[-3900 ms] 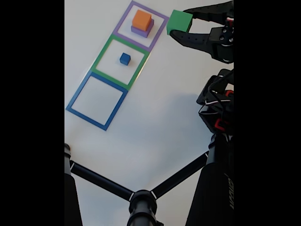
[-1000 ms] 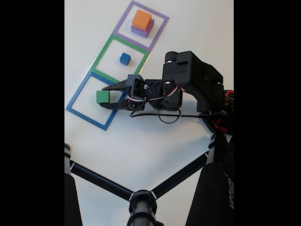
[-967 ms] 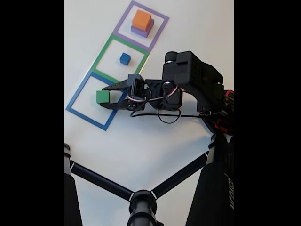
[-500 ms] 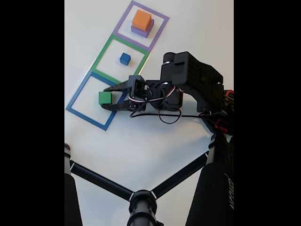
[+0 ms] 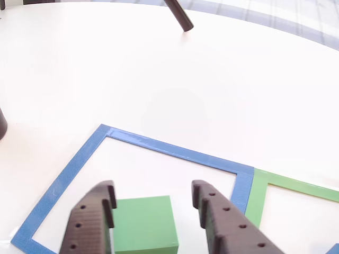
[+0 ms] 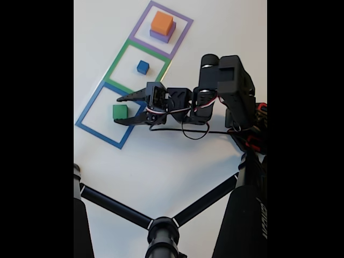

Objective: Tower of hanoi

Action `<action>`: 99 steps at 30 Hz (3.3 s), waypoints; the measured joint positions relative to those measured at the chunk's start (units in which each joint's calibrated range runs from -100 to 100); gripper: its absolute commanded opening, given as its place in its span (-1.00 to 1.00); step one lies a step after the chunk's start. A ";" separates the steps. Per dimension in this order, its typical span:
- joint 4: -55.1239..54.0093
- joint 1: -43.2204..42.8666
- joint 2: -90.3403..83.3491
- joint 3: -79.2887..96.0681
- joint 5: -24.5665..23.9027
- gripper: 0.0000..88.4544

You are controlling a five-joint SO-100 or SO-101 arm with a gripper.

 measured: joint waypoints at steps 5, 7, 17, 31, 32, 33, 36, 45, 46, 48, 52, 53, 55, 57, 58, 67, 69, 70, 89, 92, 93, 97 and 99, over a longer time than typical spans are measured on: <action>12.49 1.99 -18.91 7.26 0.00 -1.00; 16.61 3.04 -26.51 10.36 0.00 -1.00; 61.59 10.88 -62.39 1.95 0.00 -1.00; 140.83 25.39 -72.18 -51.70 0.36 -1.00; 144.62 26.21 -72.35 -54.89 0.36 -1.00; 147.92 27.03 -72.52 -57.99 0.36 -1.00; 155.42 29.96 -73.62 -65.43 0.36 -1.00; 161.31 35.46 -75.39 -70.74 0.36 -0.93; 161.31 35.46 -75.31 -70.12 0.18 -0.90; 160.58 35.46 -75.56 -68.08 0.36 -0.85; 155.99 37.33 -76.40 -60.12 0.18 -0.70; 154.21 37.33 -76.66 -57.72 0.18 -0.67; 149.94 37.33 -77.16 -52.50 0.36 -0.60; 144.78 37.68 -77.33 -46.66 0.36 -0.51; 141.96 37.92 -77.33 -43.74 0.36 -0.50; 106.41 38.62 -76.91 -13.10 0.18 -0.43; 96.65 38.62 -74.72 -6.91 0.18 -0.42; 91.66 38.62 -73.36 -4.07 0.18 -0.42; 17.65 35.58 -30.81 16.29 0.18 -0.41; 10.64 35.46 -23.55 16.20 0.18 -0.40; 8.63 35.34 -20.94 16.02 0.18 -0.40; 2.90 34.87 -12.07 13.37 0.18 -0.41; 0.89 34.87 -8.02 11.33 0.18 -0.41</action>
